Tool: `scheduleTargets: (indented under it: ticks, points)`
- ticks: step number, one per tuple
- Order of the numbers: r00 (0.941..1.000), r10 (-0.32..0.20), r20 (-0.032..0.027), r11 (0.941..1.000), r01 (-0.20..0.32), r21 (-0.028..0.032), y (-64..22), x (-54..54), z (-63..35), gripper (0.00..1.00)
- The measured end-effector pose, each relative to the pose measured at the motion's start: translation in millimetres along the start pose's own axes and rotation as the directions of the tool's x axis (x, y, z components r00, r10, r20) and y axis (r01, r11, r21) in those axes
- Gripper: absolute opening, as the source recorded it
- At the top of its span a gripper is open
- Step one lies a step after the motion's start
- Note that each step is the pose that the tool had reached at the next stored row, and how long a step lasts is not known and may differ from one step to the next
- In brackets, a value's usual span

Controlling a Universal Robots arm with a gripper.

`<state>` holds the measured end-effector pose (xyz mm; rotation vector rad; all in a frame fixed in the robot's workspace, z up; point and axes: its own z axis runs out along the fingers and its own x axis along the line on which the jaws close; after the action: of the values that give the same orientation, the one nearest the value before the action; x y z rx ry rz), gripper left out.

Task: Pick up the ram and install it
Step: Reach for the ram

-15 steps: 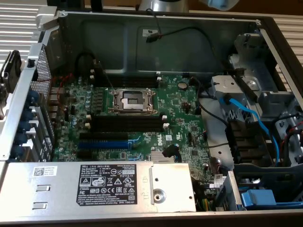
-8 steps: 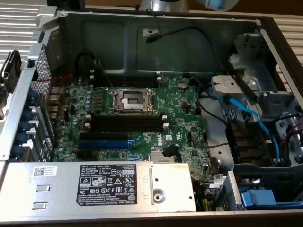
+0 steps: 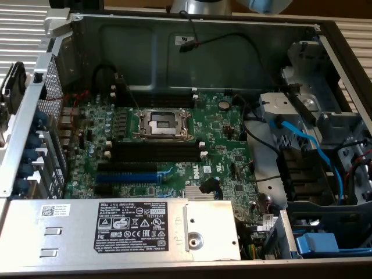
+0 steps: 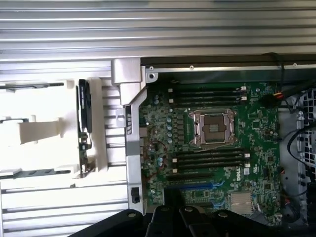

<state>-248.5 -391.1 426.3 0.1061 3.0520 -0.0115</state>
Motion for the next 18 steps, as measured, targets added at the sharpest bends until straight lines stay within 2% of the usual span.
scheduleTargets:
  ticks: [10,18]
  points:
    - [1.0,0.0,0.0004,1.0,0.0,-0.0003,-3.2,45.1,-4.0,0.1]
    - [1.0,0.0,0.0002,1.0,0.0,-0.0035,-5.7,81.4,-6.4,0.1]
